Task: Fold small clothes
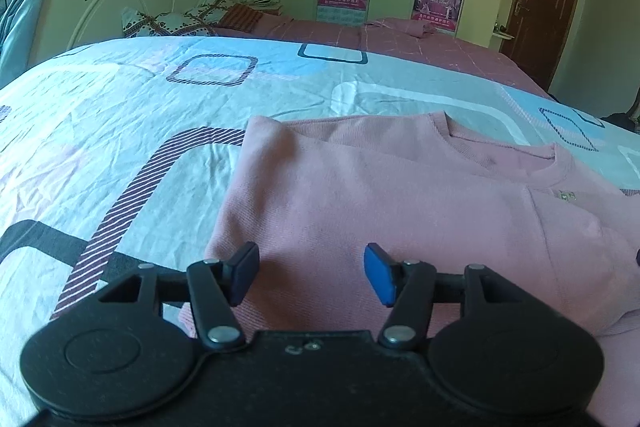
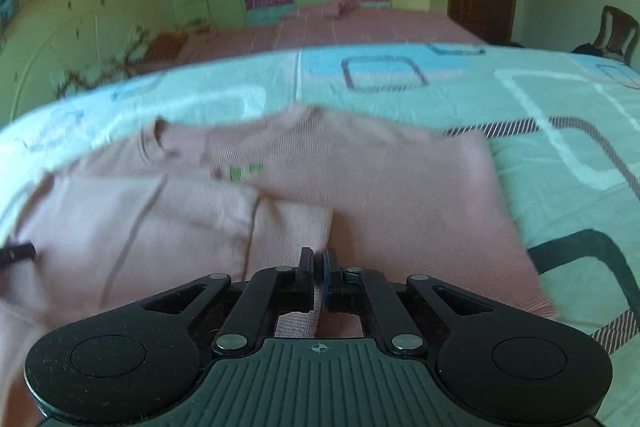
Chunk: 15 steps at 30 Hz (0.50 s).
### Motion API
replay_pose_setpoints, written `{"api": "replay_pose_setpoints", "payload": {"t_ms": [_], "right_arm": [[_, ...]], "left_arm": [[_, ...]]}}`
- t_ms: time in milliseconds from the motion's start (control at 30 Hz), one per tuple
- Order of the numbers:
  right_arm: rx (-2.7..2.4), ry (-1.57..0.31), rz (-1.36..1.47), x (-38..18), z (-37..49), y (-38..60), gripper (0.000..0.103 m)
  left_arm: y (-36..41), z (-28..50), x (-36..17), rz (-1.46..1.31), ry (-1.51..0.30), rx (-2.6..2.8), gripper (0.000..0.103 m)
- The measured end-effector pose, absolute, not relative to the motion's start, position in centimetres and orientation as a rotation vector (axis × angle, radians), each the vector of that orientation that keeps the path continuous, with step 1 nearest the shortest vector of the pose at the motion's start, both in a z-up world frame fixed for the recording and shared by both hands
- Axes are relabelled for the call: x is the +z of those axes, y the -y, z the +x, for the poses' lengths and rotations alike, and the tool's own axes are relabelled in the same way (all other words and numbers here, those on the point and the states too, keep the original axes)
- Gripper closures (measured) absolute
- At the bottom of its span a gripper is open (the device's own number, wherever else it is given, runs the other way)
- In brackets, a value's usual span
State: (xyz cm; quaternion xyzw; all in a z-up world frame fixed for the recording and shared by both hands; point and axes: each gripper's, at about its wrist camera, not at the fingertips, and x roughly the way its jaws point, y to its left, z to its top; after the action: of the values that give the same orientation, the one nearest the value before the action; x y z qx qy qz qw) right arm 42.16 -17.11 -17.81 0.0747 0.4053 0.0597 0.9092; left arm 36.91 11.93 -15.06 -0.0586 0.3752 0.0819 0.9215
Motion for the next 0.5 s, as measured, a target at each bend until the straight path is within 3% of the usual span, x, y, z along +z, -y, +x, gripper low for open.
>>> {"api": "replay_pose_setpoints", "payload": {"t_ms": [500], "right_arm": [[0.203,-0.907,0.133,-18.7,41.2,15.4,0.1]], "left_arm": [[-8.8,35.1,-15.5,-0.073,-0.812,0.156,0.042]]}}
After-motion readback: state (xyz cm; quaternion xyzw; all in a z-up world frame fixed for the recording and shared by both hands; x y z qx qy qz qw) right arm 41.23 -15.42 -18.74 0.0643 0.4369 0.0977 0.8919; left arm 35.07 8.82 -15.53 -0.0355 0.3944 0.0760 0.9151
